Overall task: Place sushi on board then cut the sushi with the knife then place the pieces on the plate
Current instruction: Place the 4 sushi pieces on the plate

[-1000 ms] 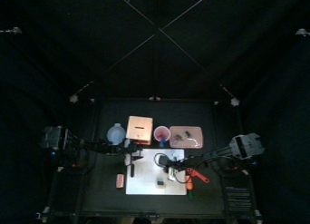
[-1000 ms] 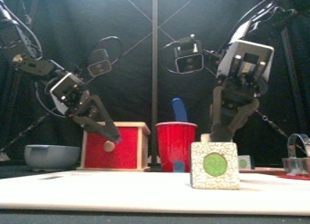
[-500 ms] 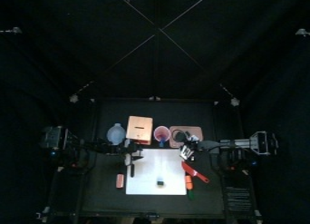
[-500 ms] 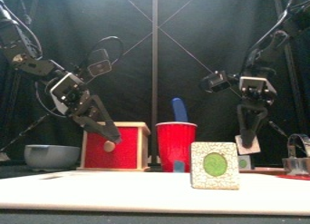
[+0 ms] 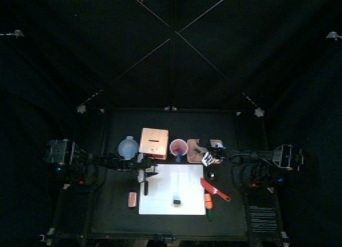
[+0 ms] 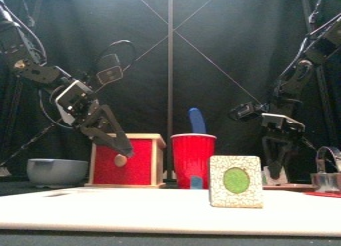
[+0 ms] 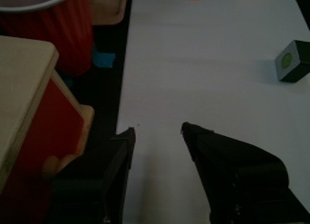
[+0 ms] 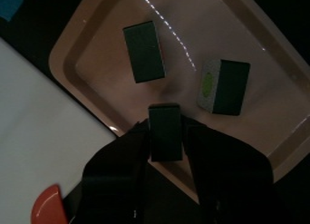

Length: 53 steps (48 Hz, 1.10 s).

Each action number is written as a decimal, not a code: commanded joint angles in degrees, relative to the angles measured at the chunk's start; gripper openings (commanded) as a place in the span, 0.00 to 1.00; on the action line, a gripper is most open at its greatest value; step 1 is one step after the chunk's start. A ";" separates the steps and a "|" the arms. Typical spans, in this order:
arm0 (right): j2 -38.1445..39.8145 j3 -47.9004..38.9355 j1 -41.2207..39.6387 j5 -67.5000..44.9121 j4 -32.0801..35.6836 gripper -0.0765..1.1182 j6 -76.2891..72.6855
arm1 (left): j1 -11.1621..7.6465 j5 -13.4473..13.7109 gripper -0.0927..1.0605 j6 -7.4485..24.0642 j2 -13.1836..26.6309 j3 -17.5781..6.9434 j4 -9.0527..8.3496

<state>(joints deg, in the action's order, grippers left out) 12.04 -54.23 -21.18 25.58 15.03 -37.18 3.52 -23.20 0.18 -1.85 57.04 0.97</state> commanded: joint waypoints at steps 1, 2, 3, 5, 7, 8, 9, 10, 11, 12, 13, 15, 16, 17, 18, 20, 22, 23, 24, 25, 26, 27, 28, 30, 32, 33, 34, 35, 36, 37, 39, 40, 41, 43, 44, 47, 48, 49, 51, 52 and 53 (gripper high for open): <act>0.18 0.26 -0.53 -0.44 0.18 0.68 0.18 | 0.09 -0.26 0.80 -0.09 -0.26 -1.05 0.09; 0.18 0.26 -0.53 -0.44 0.26 0.69 0.18 | 0.09 -0.26 0.80 -0.09 -0.26 -1.05 0.09; 0.18 0.18 -0.53 -0.44 0.26 0.70 0.18 | 0.09 -0.26 0.80 -0.09 -0.26 -1.05 0.09; 0.18 0.18 -0.53 -0.44 0.18 0.72 0.18 | 0.09 -0.26 0.80 -0.09 -0.26 -1.05 0.09; 0.18 0.18 -0.53 -0.44 0.09 0.73 0.18 | 0.09 -0.26 0.80 -0.09 -0.26 -1.05 0.09; 0.44 0.26 -0.53 -0.44 0.09 0.73 0.18 | 0.09 -0.26 0.80 -0.09 -0.26 -1.05 0.09; 0.70 0.35 -0.53 -0.44 0.00 0.74 0.18 | 0.09 -0.26 0.80 -0.09 -0.26 -1.05 0.09; 0.97 0.44 -0.53 -0.35 0.00 0.74 0.18 | 0.09 -0.26 0.80 -0.09 -0.26 -1.05 0.09; 1.41 0.44 -0.53 -0.09 0.00 0.74 0.18 | 0.09 -0.26 0.80 -0.09 -0.26 -1.05 0.09; 1.67 0.62 -0.53 0.09 0.00 0.74 0.18 | 0.09 -0.26 0.80 -0.09 -0.26 -1.05 0.09; 2.02 0.70 -0.35 0.26 0.00 0.74 0.18 | 0.09 -0.26 0.80 -0.09 -0.26 -1.05 0.09; 2.81 0.97 -0.18 0.62 0.00 0.74 0.18 | 0.09 -0.26 0.80 -0.09 -0.26 -1.05 0.09; 3.25 1.14 -0.09 0.79 0.00 0.74 0.18 | 0.09 -0.26 0.80 -0.09 -0.26 -1.05 0.09; 3.78 1.32 0.00 0.88 0.00 0.74 0.18 | 0.09 -0.26 0.80 -0.09 -0.26 -1.05 0.09; 4.22 1.49 0.09 1.05 0.00 0.74 0.18 | 0.09 -0.26 0.80 -0.09 -0.26 -1.05 0.09; 5.27 1.93 0.70 1.14 -0.09 0.74 0.18 | 0.09 -0.26 0.80 -0.09 -0.26 -1.05 0.09; 6.15 2.37 1.93 1.14 -0.26 0.74 0.18 | 0.09 -0.26 0.80 -0.09 -0.26 -1.14 0.09; 6.50 2.72 2.72 1.05 -0.35 0.74 0.18 | 0.09 -0.26 0.80 -0.09 -0.26 -1.14 0.09; 6.94 3.08 3.60 1.05 -0.44 0.74 0.18 | 0.09 -0.26 0.80 -0.09 -0.26 -1.14 0.09; 7.12 3.43 4.57 0.97 -0.53 0.74 0.18 | 0.09 -0.26 0.80 -0.09 -0.26 -1.14 0.09; 7.29 3.87 5.71 0.97 -0.62 0.74 0.18 | 0.09 -0.26 0.80 -0.09 -0.26 -1.14 0.09; 7.38 4.31 6.77 0.97 -0.70 0.74 0.09 | 0.09 -0.26 0.80 -0.09 -0.26 -1.23 0.09; 7.38 5.10 8.53 0.88 -0.88 0.74 0.09 | 0.09 -0.26 0.80 -0.09 -0.26 -1.23 0.09; 7.21 6.15 10.99 0.88 -0.97 0.74 0.09 | 0.09 -0.26 0.80 -0.09 -0.26 -1.32 0.09; 6.77 7.38 13.71 0.88 -0.97 0.74 0.00 | 0.09 -0.26 0.80 -0.09 -0.26 -1.32 0.09; 6.50 7.91 15.03 0.88 -0.97 0.74 0.00 | 0.18 -0.26 0.80 -0.09 -0.26 -1.32 0.09; 5.98 8.61 16.26 0.88 -0.97 0.74 -0.09 | 0.18 -0.26 0.80 -0.09 -0.26 -1.32 0.09; 5.54 9.23 17.49 0.88 -1.05 0.74 -0.09 | 0.26 -0.26 0.80 -0.09 -0.26 -1.32 0.09; 5.10 9.84 18.90 0.88 -1.14 0.74 -0.09 | 0.26 -0.26 0.80 -0.09 -0.26 -1.23 0.09; 4.57 10.55 20.04 0.70 -1.23 0.74 -0.09 | 0.26 -0.18 0.80 -0.09 -0.26 -1.23 0.09; 3.25 12.30 23.20 0.26 -1.41 0.74 0.00 | 0.26 -0.09 0.80 -0.09 -0.26 -1.23 0.09; 2.64 13.01 24.35 -0.09 -1.41 0.74 0.00 | 0.26 -0.09 0.80 -0.09 -0.26 -1.23 0.09; 2.11 13.54 25.58 -0.44 -1.41 0.74 0.00 | 0.26 0.00 0.80 -0.09 -0.26 -1.23 0.09; 0.79 14.77 27.69 -1.23 -1.41 0.74 0.00 | 0.26 0.18 0.80 -0.09 -0.26 -1.32 0.09; 0.09 15.38 28.65 -1.58 -1.41 0.74 0.00 | 0.26 0.26 0.80 -0.09 -0.26 -1.32 0.09; -2.02 16.96 31.29 -2.20 -1.41 0.74 0.00 | 0.35 0.35 0.80 -0.09 -0.26 -1.32 0.09; -2.72 17.49 32.08 -2.37 -1.41 0.74 0.00 | 0.35 0.35 0.80 -0.09 -0.26 -1.32 0.09; -3.52 18.02 32.78 -2.55 -1.49 0.74 0.00 | 0.35 0.35 0.80 -0.09 -0.26 -1.32 0.09; -5.45 19.25 34.37 -2.55 -1.58 0.74 0.00 | 0.35 0.35 0.80 -0.09 -0.26 -1.32 0.09; -6.15 19.78 34.89 -2.55 -1.76 0.74 -0.09 | 0.35 0.35 0.80 -0.09 -0.26 -1.32 0.09; -6.94 20.30 35.33 -2.72 -1.93 0.74 -0.09 | 0.35 0.35 0.80 -0.09 -0.35 -1.32 0.09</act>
<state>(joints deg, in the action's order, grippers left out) 6.42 -36.91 12.13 23.47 13.45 -37.09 3.60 -22.59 0.18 -1.85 56.87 0.97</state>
